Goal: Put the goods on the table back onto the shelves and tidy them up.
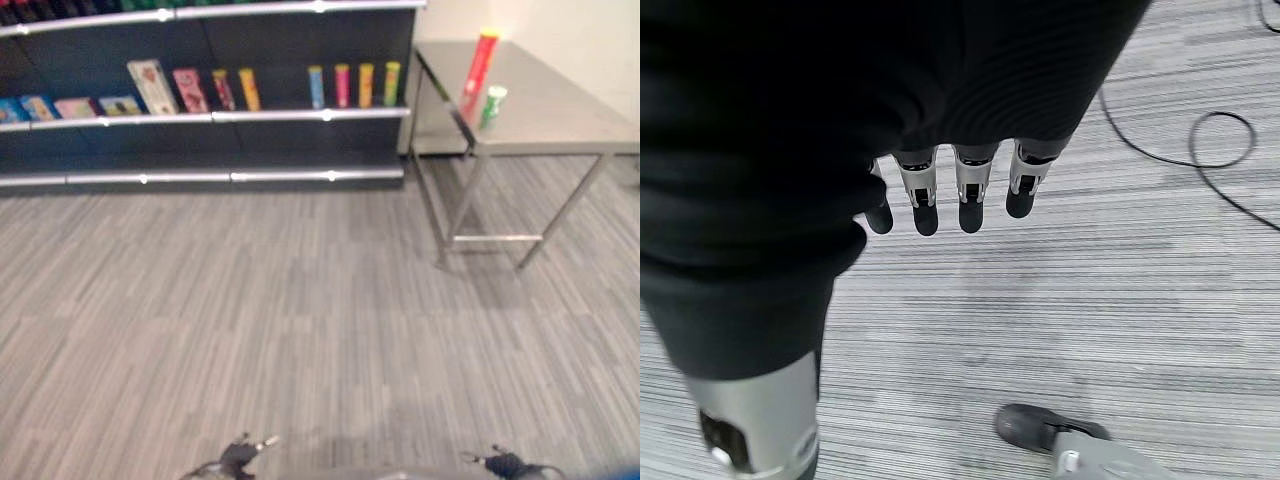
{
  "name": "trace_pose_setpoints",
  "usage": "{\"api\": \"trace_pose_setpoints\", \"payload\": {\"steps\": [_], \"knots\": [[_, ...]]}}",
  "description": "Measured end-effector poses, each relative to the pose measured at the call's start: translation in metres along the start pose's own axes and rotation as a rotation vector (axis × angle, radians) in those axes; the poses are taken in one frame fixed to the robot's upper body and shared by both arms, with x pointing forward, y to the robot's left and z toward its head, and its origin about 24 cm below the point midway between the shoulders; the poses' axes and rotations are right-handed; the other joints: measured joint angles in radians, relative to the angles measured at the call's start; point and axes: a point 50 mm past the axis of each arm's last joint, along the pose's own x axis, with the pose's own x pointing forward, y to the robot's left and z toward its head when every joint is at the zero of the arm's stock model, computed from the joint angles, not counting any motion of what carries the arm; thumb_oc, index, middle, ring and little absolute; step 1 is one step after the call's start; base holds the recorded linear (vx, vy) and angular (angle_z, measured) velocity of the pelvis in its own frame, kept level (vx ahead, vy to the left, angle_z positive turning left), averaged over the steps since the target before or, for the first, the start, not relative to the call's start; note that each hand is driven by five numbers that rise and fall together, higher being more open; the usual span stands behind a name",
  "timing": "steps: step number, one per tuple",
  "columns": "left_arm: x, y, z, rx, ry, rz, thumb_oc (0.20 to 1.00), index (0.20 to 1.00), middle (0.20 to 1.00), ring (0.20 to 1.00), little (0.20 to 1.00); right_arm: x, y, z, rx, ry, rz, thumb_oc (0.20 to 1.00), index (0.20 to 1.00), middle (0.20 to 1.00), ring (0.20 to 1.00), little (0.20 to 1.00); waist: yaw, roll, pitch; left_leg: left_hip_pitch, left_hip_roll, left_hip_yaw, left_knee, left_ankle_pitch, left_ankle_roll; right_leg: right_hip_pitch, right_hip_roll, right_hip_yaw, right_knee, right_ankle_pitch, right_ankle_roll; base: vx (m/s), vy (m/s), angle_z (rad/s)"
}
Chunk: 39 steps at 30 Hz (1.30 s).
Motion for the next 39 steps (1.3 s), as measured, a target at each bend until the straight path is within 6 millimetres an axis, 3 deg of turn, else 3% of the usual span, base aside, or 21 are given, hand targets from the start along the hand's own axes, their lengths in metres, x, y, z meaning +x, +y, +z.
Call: {"api": "trace_pose_setpoints", "payload": {"steps": [39], "knots": [[0.000,0.000,-0.001,0.002,0.007,-0.006,1.000,1.000,1.000,1.000,1.000,-0.001,0.001,-0.004,-0.001,0.011,0.004,1.000,1.000,1.000,1.000,1.000,-0.001,-0.017,0.017,0.012,-0.002,0.029,-0.022,0.001,0.001,-0.008,0.000,0.032,0.000,0.007,0.009,0.00,0.016,-0.02]]}}
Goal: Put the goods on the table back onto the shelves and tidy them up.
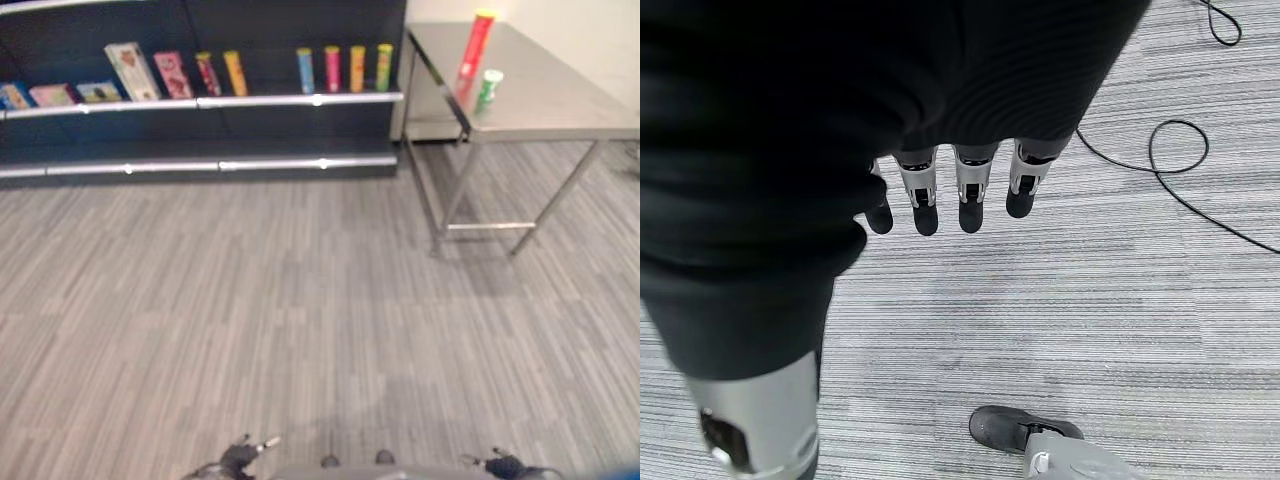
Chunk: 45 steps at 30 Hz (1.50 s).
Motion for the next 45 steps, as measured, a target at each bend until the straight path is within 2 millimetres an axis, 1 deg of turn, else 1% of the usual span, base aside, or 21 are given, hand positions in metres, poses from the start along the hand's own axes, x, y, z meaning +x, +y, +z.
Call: {"api": "trace_pose_setpoints", "payload": {"steps": [9,13,16,18,20,24,25,27,29,30,31,32,33,35,36,37,38,40,42,44,45], "knots": [[0.002,0.007,0.012,-0.002,-0.028,0.018,1.000,1.000,1.000,1.000,1.000,0.001,0.002,0.011,-0.013,-0.023,0.008,1.000,1.000,1.000,1.000,1.000,0.000,-0.012,0.029,-0.038,0.000,0.023,-0.008,0.014,0.020,-0.076,-0.002,0.012,0.072,-0.004,0.026,0.01,0.120,-0.09],[0.004,0.008,0.025,0.002,-0.057,0.018,1.000,1.000,1.000,1.000,1.000,0.002,0.003,0.012,-0.018,-0.025,0.013,1.000,1.000,1.000,1.000,1.000,-0.010,-0.002,0.064,-0.031,0.014,0.000,-0.015,0.002,0.042,-0.183,0.004,-0.016,0.309,-0.045,0.080,0.10,0.120,0.09],[0.005,0.008,0.031,0.001,-0.069,0.019,1.000,1.000,1.000,1.000,1.000,0.001,0.006,0.014,-0.027,-0.036,0.026,1.000,1.000,1.000,1.000,1.000,-0.025,0.001,0.091,-0.027,0.011,-0.027,-0.009,-0.001,0.068,-0.338,-0.007,-0.011,0.588,-0.088,0.125,0.22,0.017,0.18],[0.004,0.010,0.027,0.000,-0.055,0.023,1.000,1.000,1.000,1.000,1.000,0.000,0.013,0.009,-0.025,-0.027,0.044,1.000,1.000,1.000,1.000,1.000,-0.030,-0.009,0.095,-0.022,0.003,-0.038,-0.010,0.000,0.069,-0.366,-0.040,-0.010,0.554,-0.101,0.121,0.30,-0.091,0.33],[0.005,0.009,0.028,0.001,-0.055,0.022,1.000,1.000,1.000,1.000,1.000,0.000,0.016,0.005,-0.023,-0.018,0.052,1.000,1.000,1.000,1.000,1.000,-0.034,-0.025,0.094,-0.024,-0.008,-0.058,-0.009,0.001,0.079,-0.362,-0.080,-0.007,0.384,-0.086,0.135,0.36,-0.097,0.27],[0.005,0.008,0.022,0.005,-0.024,0.024,1.000,1.000,1.000,1.000,1.000,0.000,0.014,0.004,-0.019,-0.016,0.049,1.000,1.000,1.000,1.000,1.000,-0.055,-0.037,0.097,-0.008,-0.012,-0.083,-0.009,-0.032,0.076,-0.389,-0.190,-0.008,0.064,0.028,0.173,0.29,-0.067,0.19],[0.004,0.008,0.016,0.006,-0.006,0.026,1.000,1.000,1.000,1.000,1.000,0.000,0.014,0.003,-0.015,-0.014,0.046,1.000,1.000,1.000,1.000,1.000,-0.056,-0.034,0.097,0.022,-0.008,-0.083,-0.008,-0.059,0.063,-0.403,-0.225,-0.013,0.003,0.073,0.181,0.50,-0.108,-0.04],[0.003,0.006,0.006,-0.003,0.020,0.022,1.000,1.000,1.000,1.000,1.000,-0.001,0.011,-0.003,-0.007,0.000,0.038,1.000,1.000,1.000,1.000,1.000,-0.063,-0.033,0.090,0.078,0.007,-0.102,-0.008,-0.118,0.035,-0.394,-0.247,-0.064,0.002,0.089,0.185,0.52,-0.111,0.10],[0.001,0.007,-0.001,-0.004,0.036,0.023,1.000,1.000,1.000,1.000,1.000,-0.004,0.014,-0.020,-0.005,0.042,0.050,1.000,1.000,1.000,1.000,1.000,-0.087,-0.036,0.067,0.121,0.031,-0.152,-0.010,-0.169,0.002,-0.345,-0.243,-0.066,0.020,0.064,0.185,0.66,-0.208,0.69],[0.001,0.004,-0.002,-0.007,0.036,0.018,1.000,1.000,1.000,1.000,1.000,-0.006,0.012,-0.029,-0.003,0.063,0.049,1.000,1.000,1.000,1.000,1.000,-0.091,-0.040,0.057,0.144,0.057,-0.184,-0.014,-0.193,-0.025,-0.322,-0.229,-0.054,0.030,0.119,0.184,0.69,-0.269,0.98],[0.002,-0.006,-0.002,-0.016,0.037,-0.005,1.000,1.000,1.000,1.000,1.000,-0.005,0.005,-0.030,0.002,0.071,0.030,1.000,1.000,1.000,1.000,1.000,-0.105,0.011,0.051,0.153,0.116,-0.200,-0.007,-0.195,-0.051,-0.302,-0.188,-0.060,0.051,0.130,0.186,0.64,-0.275,1.09],[0.003,-0.017,0.001,-0.024,0.026,-0.032,1.000,1.000,1.000,1.000,1.000,-0.006,-0.002,-0.032,-0.001,0.077,0.015,1.000,1.000,1.000,1.000,1.000,-0.123,0.035,0.042,0.157,0.147,-0.212,0.036,-0.184,-0.110,-0.262,-0.151,-0.066,0.059,0.175,0.120,0.41,-0.209,0.71],[0.003,-0.021,0.004,-0.028,0.014,-0.046,1.000,1.000,1.000,1.000,1.000,-0.004,-0.008,-0.023,-0.006,0.054,0.003,1.000,1.000,1.000,1.000,1.000,-0.112,0.042,0.034,0.140,0.146,-0.211,0.081,-0.157,-0.138,-0.253,-0.137,-0.068,0.065,0.165,0.104,0.33,-0.190,0.52],[0.004,-0.023,0.011,-0.035,-0.013,-0.049,1.000,1.000,1.000,1.000,1.000,-0.002,-0.013,-0.003,-0.008,-0.019,-0.009,1.000,1.000,1.000,1.000,1.000,-0.112,0.028,0.031,0.067,0.132,-0.213,0.286,-0.145,-0.196,-0.211,-0.140,-0.094,0.055,0.156,0.089,0.17,-0.158,0.05],[0.004,-0.022,0.017,-0.058,-0.027,-0.045,1.000,1.000,1.000,1.000,1.000,-0.001,-0.016,0.009,-0.011,-0.059,-0.017,1.000,1.000,1.000,1.000,1.000,-0.104,0.004,0.034,-0.010,0.103,-0.198,0.472,-0.107,-0.260,-0.175,-0.154,-0.093,0.042,0.148,0.075,0.21,-0.198,-0.01],[0.005,-0.024,0.022,-0.068,-0.039,-0.050,1.000,1.000,1.000,1.000,1.000,0.000,-0.022,0.016,-0.017,-0.076,-0.033,1.000,1.000,1.000,1.000,1.000,-0.101,-0.011,0.037,-0.090,0.079,-0.186,0.650,-0.082,-0.283,-0.144,-0.163,-0.097,0.026,0.136,0.058,0.13,-0.111,-0.13],[0.005,-0.025,0.023,-0.070,-0.044,-0.053,1.000,1.000,1.000,1.000,1.000,0.000,-0.026,0.021,-0.019,-0.089,-0.043,1.000,1.000,1.000,1.000,1.000,-0.089,-0.011,0.038,-0.124,0.066,-0.180,0.698,-0.089,-0.278,-0.130,-0.165,-0.090,0.022,0.123,0.044,0.24,-0.142,0.06],[0.007,-0.022,0.041,-0.059,-0.095,-0.050,1.000,1.000,1.000,1.000,1.000,0.001,-0.026,0.029,-0.007,-0.101,-0.060,1.000,1.000,1.000,1.000,1.000,-0.077,-0.035,0.045,-0.289,0.044,-0.103,0.826,-0.097,-0.218,-0.101,-0.191,-0.088,0.005,0.079,0.027,0.36,-0.067,0.08],[0.007,-0.017,0.046,-0.059,-0.113,-0.039,1.000,1.000,1.000,1.000,1.000,0.001,-0.022,0.030,0.016,-0.102,-0.049,1.000,1.000,1.000,1.000,1.000,-0.050,-0.054,0.054,-0.323,0.039,-0.073,0.679,-0.117,-0.168,-0.085,-0.206,-0.066,0.006,0.050,0.026,0.33,-0.007,-0.19],[0.007,-0.012,0.047,-0.084,-0.116,-0.027,1.000,1.000,1.000,1.000,1.000,0.002,-0.018,0.032,-0.003,-0.108,-0.036,1.000,1.000,1.000,1.000,1.000,-0.031,-0.044,0.055,-0.329,0.055,-0.076,0.408,-0.099,-0.150,-0.066,-0.212,-0.051,0.000,0.027,0.054,0.37,0.060,-0.42],[0.007,-0.012,0.043,-0.085,-0.102,-0.025,1.000,1.000,1.000,1.000,1.000,0.001,-0.018,0.028,-0.020,-0.097,-0.035,1.000,1.000,1.000,1.000,1.000,-0.018,-0.018,0.059,-0.291,0.065,-0.084,0.213,-0.066,-0.135,-0.058,-0.204,-0.032,-0.002,0.009,0.088,0.26,0.066,-0.49]]}}
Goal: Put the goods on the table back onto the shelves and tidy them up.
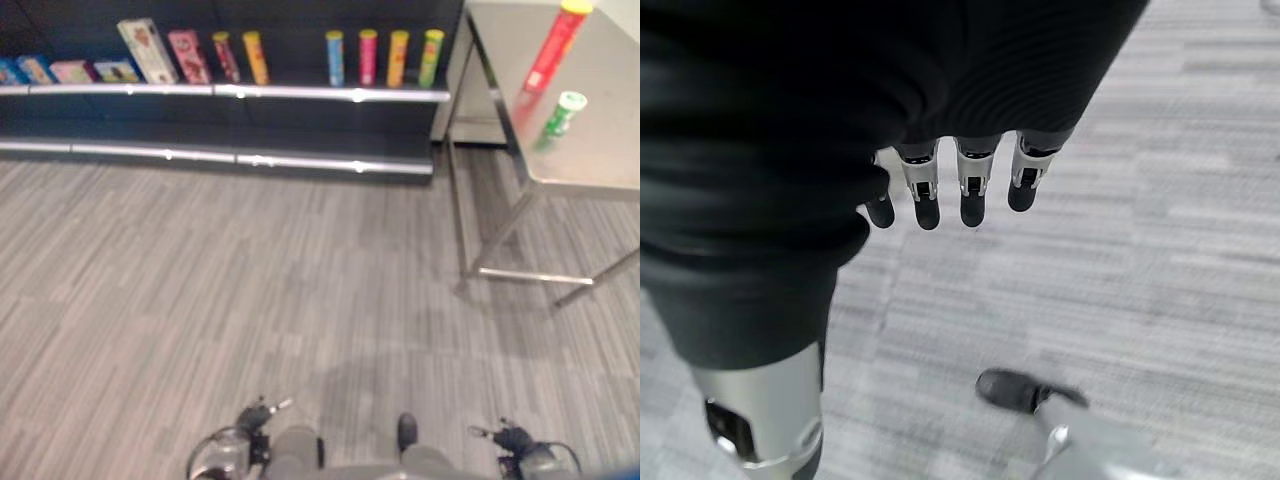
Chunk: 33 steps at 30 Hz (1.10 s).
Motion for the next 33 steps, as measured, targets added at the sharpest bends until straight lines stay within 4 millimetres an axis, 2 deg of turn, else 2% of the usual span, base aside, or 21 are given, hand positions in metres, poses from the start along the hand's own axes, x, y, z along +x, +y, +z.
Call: {"api": "trace_pose_setpoints", "payload": {"steps": [1,2,4,5,6,7,9,10,11,12,13,16,18,19,20,22,23,25,28,31,33], "knots": [[-0.001,0.001,-0.004,0.001,0.011,0.002,1.000,1.000,1.000,1.000,1.000,0.000,0.000,0.000,-0.008,0.001,0.000,1.000,1.000,1.000,1.000,1.000,0.004,0.023,-0.001,0.006,0.009,0.007,-0.009,0.064,0.009,0.010,0.004,0.004,0.000,-0.004,0.016,0.49,0.131,-0.63],[-0.003,0.005,-0.011,-0.005,0.031,0.018,1.000,1.000,1.000,1.000,1.000,-0.001,0.007,-0.003,-0.034,0.009,0.024,1.000,1.000,1.000,1.000,1.000,0.020,0.025,0.003,0.022,-0.003,0.023,-0.027,0.078,0.034,0.023,-0.001,0.025,0.009,-0.029,0.044,0.34,0.079,-0.43],[-0.004,0.016,-0.010,-0.004,0.014,0.049,1.000,1.000,1.000,1.000,1.000,-0.002,0.018,-0.009,-0.036,0.025,0.048,1.000,1.000,1.000,1.000,1.000,0.030,0.046,0.014,0.054,0.053,0.067,-0.059,0.100,-0.010,-0.001,0.109,-0.007,0.154,-0.113,0.009,0.41,0.138,-0.28],[-0.006,0.026,-0.013,0.004,0.017,0.074,1.000,1.000,1.000,1.000,1.000,-0.004,0.028,-0.015,-0.040,0.041,0.073,1.000,1.000,1.000,1.000,1.000,0.044,0.023,0.008,0.074,0.048,0.071,-0.077,0.100,-0.015,-0.013,0.154,-0.001,0.220,-0.144,-0.026,0.38,0.188,-0.31],[-0.008,0.040,-0.014,0.016,0.026,0.109,1.000,1.000,1.000,1.000,1.000,-0.004,0.035,-0.016,-0.035,0.048,0.088,1.000,1.000,1.000,1.000,1.000,0.052,-0.032,0.007,0.082,0.011,0.089,-0.069,0.110,0.014,-0.002,0.146,-0.006,0.203,-0.154,-0.049,0.24,0.129,-0.62],[-0.010,0.046,-0.021,0.009,0.055,0.128,1.000,1.000,1.000,1.000,1.000,-0.003,0.035,-0.013,-0.035,0.049,0.086,1.000,1.000,1.000,1.000,1.000,0.068,-0.053,0.015,0.081,-0.006,0.084,-0.025,0.088,0.049,0.028,0.132,0.015,0.154,-0.160,-0.061,0.39,0.215,-0.91],[-0.010,0.045,-0.028,-0.007,0.088,0.131,1.000,1.000,1.000,1.000,1.000,-0.001,0.035,-0.002,-0.038,0.023,0.083,1.000,1.000,1.000,1.000,1.000,0.089,-0.076,0.030,0.007,-0.032,0.057,0.145,0.036,0.049,0.095,0.104,0.066,0.051,-0.099,-0.072,0.36,0.206,-0.93],[-0.011,0.039,-0.032,-0.018,0.096,0.118,1.000,1.000,1.000,1.000,1.000,0.000,0.032,-0.001,-0.043,0.025,0.074,1.000,1.000,1.000,1.000,1.000,0.104,-0.060,0.026,0.020,-0.039,-0.008,0.053,0.030,0.061,0.094,0.104,0.101,0.050,-0.098,-0.061,0.20,0.134,-0.64],[-0.010,0.035,-0.034,-0.022,0.101,0.108,1.000,1.000,1.000,1.000,1.000,0.000,0.029,-0.002,-0.049,0.030,0.065,1.000,1.000,1.000,1.000,1.000,0.103,-0.042,0.017,0.031,-0.028,-0.025,-0.006,0.034,0.054,0.091,0.122,0.103,0.050,-0.101,-0.056,0.27,0.190,-0.63],[-0.010,0.032,-0.034,-0.023,0.110,0.103,1.000,1.000,1.000,1.000,1.000,0.000,0.030,-0.004,-0.052,0.038,0.069,1.000,1.000,1.000,1.000,1.000,0.100,-0.033,0.023,0.045,-0.019,-0.018,-0.009,0.066,0.078,0.089,0.122,0.112,0.094,-0.131,-0.026,0.13,0.124,-0.30],[-0.010,0.034,-0.032,-0.021,0.102,0.107,1.000,1.000,1.000,1.000,1.000,-0.001,0.035,-0.005,-0.056,0.041,0.090,1.000,1.000,1.000,1.000,1.000,0.101,-0.040,0.015,0.059,-0.022,-0.017,-0.037,0.061,0.081,0.062,0.122,0.100,0.153,-0.143,-0.019,0.25,0.295,-0.28],[-0.005,0.034,-0.014,-0.005,0.061,0.103,1.000,1.000,1.000,1.000,1.000,-0.001,0.037,-0.005,-0.058,0.035,0.097,1.000,1.000,1.000,1.000,1.000,0.069,-0.023,0.033,0.137,0.011,-0.025,-0.120,0.099,0.100,-0.061,0.157,0.100,0.456,-0.125,0.043,0.19,0.249,-0.01],[-0.005,0.038,-0.010,0.005,0.048,0.110,1.000,1.000,1.000,1.000,1.000,-0.003,0.041,-0.007,-0.055,0.030,0.109,1.000,1.000,1.000,1.000,1.000,0.056,-0.022,0.037,0.176,0.012,-0.017,-0.124,0.110,0.123,-0.153,0.162,0.099,0.657,-0.060,0.149,0.19,0.156,0.00],[-0.005,0.038,-0.010,0.008,0.046,0.109,1.000,1.000,1.000,1.000,1.000,-0.002,0.041,-0.003,-0.048,0.016,0.104,1.000,1.000,1.000,1.000,1.000,0.051,-0.013,0.041,0.189,0.019,-0.018,-0.134,0.099,0.140,-0.175,0.153,0.078,0.717,-0.033,0.164,0.20,0.064,-0.08],[-0.005,0.039,-0.009,0.010,0.042,0.109,1.000,1.000,1.000,1.000,1.000,-0.002,0.040,-0.002,-0.044,0.009,0.102,1.000,1.000,1.000,1.000,1.000,0.040,-0.015,0.040,0.215,0.012,-0.020,-0.155,0.101,0.157,-0.193,0.132,0.040,0.739,-0.056,0.148,0.43,0.059,-0.08],[-0.005,0.040,-0.005,0.012,0.031,0.111,1.000,1.000,1.000,1.000,1.000,-0.002,0.040,0.000,-0.042,-0.002,0.101,1.000,1.000,1.000,1.000,1.000,0.036,-0.015,0.040,0.229,0.003,-0.022,-0.178,0.106,0.167,-0.194,0.117,-0.004,0.660,-0.116,0.112,0.34,0.000,-0.01],[-0.004,0.039,-0.001,0.014,0.018,0.108,1.000,1.000,1.000,1.000,1.000,-0.002,0.038,-0.001,-0.034,0.000,0.096,1.000,1.000,1.000,1.000,1.000,0.037,-0.012,0.039,0.229,-0.005,-0.022,-0.199,0.106,0.170,-0.186,0.107,-0.029,0.482,-0.144,0.077,0.22,-0.012,-0.01],[-0.003,0.038,-0.001,0.022,0.022,0.106,1.000,1.000,1.000,1.000,1.000,-0.001,0.036,0.006,-0.016,-0.019,0.089,1.000,1.000,1.000,1.000,1.000,0.024,-0.006,0.043,0.233,-0.021,-0.019,-0.221,0.115,0.181,-0.194,0.081,-0.037,0.253,-0.108,0.080,0.34,-0.002,0.02],[-0.004,0.034,-0.009,0.044,0.053,0.096,1.000,1.000,1.000,1.000,1.000,-0.001,0.031,0.005,-0.010,-0.019,0.068,1.000,1.000,1.000,1.000,1.000,0.016,0.002,0.045,0.281,-0.054,0.004,-0.222,0.076,0.201,-0.206,-0.005,-0.074,-0.003,0.026,0.099,0.35,0.031,-0.05],[-0.006,0.029,-0.018,0.074,0.072,0.081,1.000,1.000,1.000,1.000,1.000,-0.001,0.026,0.006,0.025,-0.024,0.048,1.000,1.000,1.000,1.000,1.000,-0.010,0.016,0.044,0.347,-0.050,-0.003,-0.221,0.018,0.192,-0.270,-0.042,-0.092,-0.002,0.099,0.106,0.49,-0.004,-0.03],[-0.007,0.027,-0.025,0.078,0.091,0.076,1.000,1.000,1.000,1.000,1.000,-0.002,0.029,0.000,0.025,-0.011,0.056,1.000,1.000,1.000,1.000,1.000,-0.028,0.010,0.032,0.388,-0.045,-0.028,-0.221,-0.018,0.163,-0.256,-0.039,-0.089,0.004,0.090,0.104,0.53,-0.044,0.27]]}}
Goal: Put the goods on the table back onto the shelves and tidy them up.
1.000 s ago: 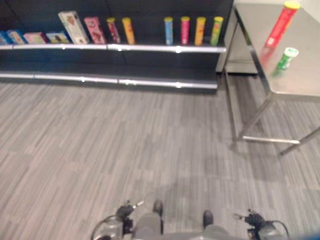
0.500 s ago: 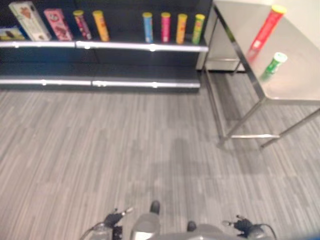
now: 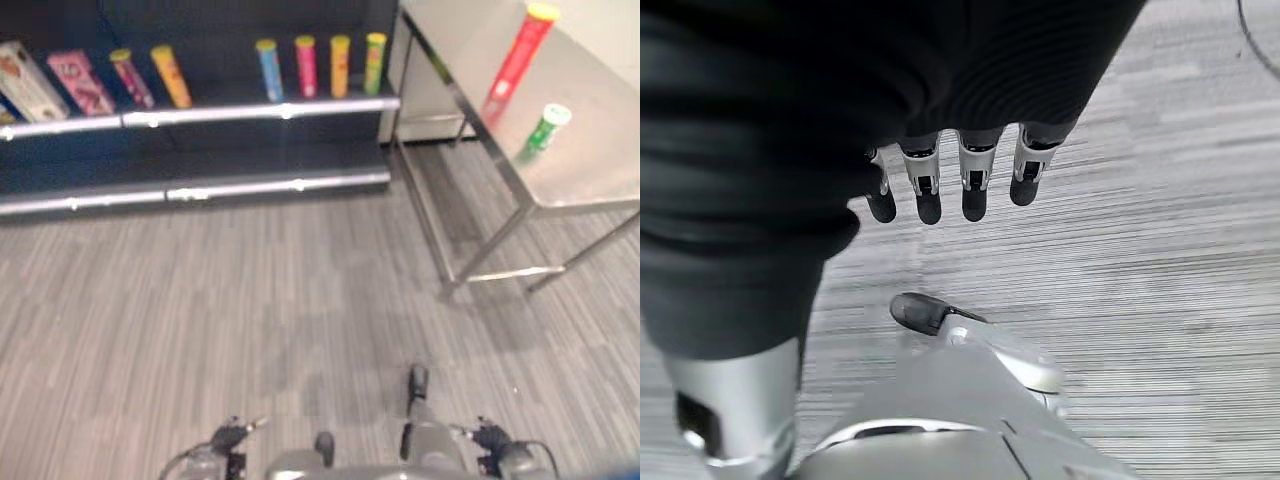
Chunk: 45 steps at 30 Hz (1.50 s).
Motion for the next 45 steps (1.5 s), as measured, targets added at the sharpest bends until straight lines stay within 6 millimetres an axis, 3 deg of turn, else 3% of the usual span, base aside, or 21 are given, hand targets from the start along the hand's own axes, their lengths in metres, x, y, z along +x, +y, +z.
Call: {"api": "trace_pose_setpoints", "payload": {"steps": [2,3,5,8,10,11,12,13,14,17,19,20,21,24,25,26,34,36,39,41,45], "knots": [[0.000,-0.001,-0.003,0.034,0.013,-0.007,1.000,1.000,1.000,1.000,1.000,-0.004,0.004,-0.018,0.002,0.047,0.013,1.000,1.000,1.000,1.000,1.000,-0.023,-0.032,-0.031,0.043,0.000,-0.073,-0.001,-0.036,-0.037,0.075,-0.003,0.018,0.003,-0.041,-0.025,0.55,-0.103,1.03],[0.000,-0.015,-0.006,0.025,0.020,-0.043,1.000,1.000,1.000,1.000,1.000,-0.006,-0.004,-0.031,-0.022,0.085,0.000,1.000,1.000,1.000,1.000,1.000,-0.033,0.011,-0.050,0.060,0.042,-0.108,-0.006,-0.054,-0.065,0.100,0.030,0.026,0.015,0.019,-0.022,0.57,-0.142,1.17],[-0.001,-0.036,-0.006,0.026,0.013,-0.103,1.000,1.000,1.000,1.000,1.000,-0.009,-0.020,-0.043,-0.045,0.129,-0.032,1.000,1.000,1.000,1.000,1.000,-0.038,0.064,-0.073,0.060,0.088,-0.104,0.029,-0.053,-0.104,0.130,0.072,0.029,0.034,0.036,-0.063,0.41,-0.142,0.65],[-0.003,-0.038,-0.009,0.036,0.011,-0.111,1.000,1.000,1.000,1.000,1.000,-0.005,-0.026,-0.026,-0.056,0.082,-0.040,1.000,1.000,1.000,1.000,1.000,-0.033,0.067,-0.085,0.030,0.086,-0.095,0.138,-0.020,-0.194,0.167,0.089,0.028,0.020,0.042,-0.103,0.32,-0.158,-0.03],[-0.002,-0.036,-0.006,0.034,0.000,-0.106,1.000,1.000,1.000,1.000,1.000,-0.002,-0.029,-0.012,-0.059,0.042,-0.044,1.000,1.000,1.000,1.000,1.000,-0.033,0.032,-0.083,-0.096,0.056,-0.107,0.421,-0.017,-0.287,0.191,0.084,0.022,0.014,0.016,-0.112,0.12,-0.132,-0.02],[-0.001,-0.034,-0.003,0.035,-0.009,-0.100,1.000,1.000,1.000,1.000,1.000,-0.002,-0.029,-0.010,-0.058,0.034,-0.045,1.000,1.000,1.000,1.000,1.000,-0.029,0.026,-0.084,-0.134,0.048,-0.108,0.493,0.002,-0.318,0.193,0.088,0.019,0.017,0.007,-0.123,0.19,-0.179,-0.09],[0.000,-0.032,0.006,0.040,-0.026,-0.094,1.000,1.000,1.000,1.000,1.000,-0.001,-0.029,-0.009,-0.056,0.038,-0.047,1.000,1.000,1.000,1.000,1.000,-0.028,0.006,-0.072,-0.244,0.026,-0.101,0.704,0.053,-0.338,0.200,0.080,0.009,0.022,-0.005,-0.135,0.21,-0.104,0.02],[0.001,-0.030,0.009,0.043,-0.033,-0.089,1.000,1.000,1.000,1.000,1.000,0.000,-0.030,-0.004,-0.056,0.030,-0.051,1.000,1.000,1.000,1.000,1.000,-0.019,-0.002,-0.066,-0.298,0.016,-0.097,0.787,0.052,-0.323,0.224,0.076,0.016,0.004,-0.028,-0.163,0.31,-0.120,0.08],[0.002,-0.028,0.016,0.045,-0.055,-0.087,1.000,1.000,1.000,1.000,1.000,0.000,-0.030,-0.004,-0.055,0.035,-0.054,1.000,1.000,1.000,1.000,1.000,-0.009,-0.019,-0.056,-0.348,-0.010,-0.077,0.802,0.010,-0.259,0.231,0.065,0.027,0.002,-0.044,-0.177,0.28,-0.038,-0.04],[0.003,-0.020,0.027,0.049,-0.091,-0.067,1.000,1.000,1.000,1.000,1.000,0.000,-0.031,-0.005,-0.059,0.044,-0.058,1.000,1.000,1.000,1.000,1.000,0.038,-0.043,-0.035,-0.402,-0.075,-0.089,0.523,-0.011,-0.195,0.244,0.049,0.073,-0.004,-0.062,-0.169,0.29,-0.008,-0.43],[0.002,-0.021,0.016,0.039,-0.061,-0.071,1.000,1.000,1.000,1.000,1.000,0.000,-0.034,-0.005,-0.065,0.040,-0.066,1.000,1.000,1.000,1.000,1.000,0.051,-0.012,-0.029,-0.374,-0.067,-0.112,0.286,0.042,-0.171,0.252,0.073,0.110,-0.004,-0.075,-0.139,0.26,0.000,-0.70],[0.000,-0.025,0.008,0.028,-0.040,-0.079,1.000,1.000,1.000,1.000,1.000,-0.001,-0.039,-0.007,-0.077,0.047,-0.077,1.000,1.000,1.000,1.000,1.000,0.051,0.037,-0.026,-0.370,-0.039,-0.135,0.225,0.099,-0.121,0.268,0.114,0.125,-0.004,-0.089,-0.119,0.30,-0.014,-0.58],[-0.001,-0.023,0.001,0.014,-0.021,-0.071,1.000,1.000,1.000,1.000,1.000,-0.001,-0.032,-0.011,-0.103,0.062,-0.056,1.000,1.000,1.000,1.000,1.000,0.064,0.049,-0.023,-0.363,-0.026,-0.106,0.215,0.086,-0.090,0.275,0.130,0.140,0.014,-0.092,-0.089,0.29,-0.010,-0.49],[-0.001,-0.003,0.008,0.024,-0.058,-0.026,1.000,1.000,1.000,1.000,1.000,-0.002,-0.010,-0.023,-0.089,0.094,-0.003,1.000,1.000,1.000,1.000,1.000,0.085,0.000,-0.003,-0.323,-0.013,-0.082,0.130,0.125,-0.146,0.245,0.213,0.138,0.135,-0.196,-0.134,0.29,0.013,-0.31],[0.000,0.003,0.008,0.030,-0.049,-0.008,1.000,1.000,1.000,1.000,1.000,-0.003,-0.006,-0.024,-0.085,0.101,0.003,1.000,1.000,1.000,1.000,1.000,0.088,-0.028,0.008,-0.322,-0.028,-0.069,0.141,0.129,-0.138,0.270,0.209,0.142,0.099,-0.204,-0.176,0.29,0.054,-0.12],[0.000,0.004,0.010,0.030,-0.049,-0.004,1.000,1.000,1.000,1.000,1.000,-0.002,-0.007,-0.022,-0.077,0.099,-0.004,1.000,1.000,1.000,1.000,1.000,0.087,-0.029,0.021,-0.324,-0.028,-0.056,0.163,0.121,-0.131,0.282,0.207,0.146,0.080,-0.199,-0.180,0.19,0.041,-0.46],[0.000,0.009,0.004,0.021,-0.025,0.012,1.000,1.000,1.000,1.000,1.000,0.002,0.003,-0.003,-0.090,0.051,0.021,1.000,1.000,1.000,1.000,1.000,0.159,-0.068,0.033,-0.257,-0.017,0.036,0.170,0.060,-0.048,0.329,0.207,0.282,0.024,-0.143,-0.163,0.30,0.095,-0.53],[0.001,0.011,0.010,0.001,-0.036,0.020,1.000,1.000,1.000,1.000,1.000,0.003,0.004,0.003,-0.105,0.035,0.029,1.000,1.000,1.000,1.000,1.000,0.165,-0.079,0.032,-0.220,-0.011,0.038,0.129,0.054,-0.047,0.322,0.229,0.267,0.073,-0.134,-0.148,0.30,0.171,-0.39],[0.001,0.020,0.016,-0.001,-0.046,0.044,1.000,1.000,1.000,1.000,1.000,0.005,0.006,0.023,-0.104,-0.029,0.032,1.000,1.000,1.000,1.000,1.000,0.157,-0.045,0.036,-0.167,0.049,-0.001,0.064,0.091,-0.037,0.175,0.300,0.181,0.345,-0.099,-0.049,0.17,0.150,-0.39],[0.000,0.026,0.017,0.010,-0.052,0.057,1.000,1.000,1.000,1.000,1.000,0.005,0.008,0.024,-0.099,-0.040,0.040,1.000,1.000,1.000,1.000,1.000,0.141,-0.046,0.036,-0.156,0.051,0.003,0.041,0.096,-0.007,0.140,0.265,0.087,0.431,-0.149,-0.004,0.18,0.058,-0.03],[0.001,0.023,0.025,0.015,-0.077,0.048,1.000,1.000,1.000,1.000,1.000,0.002,0.009,0.009,-0.091,-0.008,0.040,1.000,1.000,1.000,1.000,1.000,0.117,-0.047,0.033,-0.154,0.009,-0.033,0.010,0.112,0.015,0.142,0.145,0.027,0.259,-0.187,-0.058,0.22,-0.007,0.24]]}}
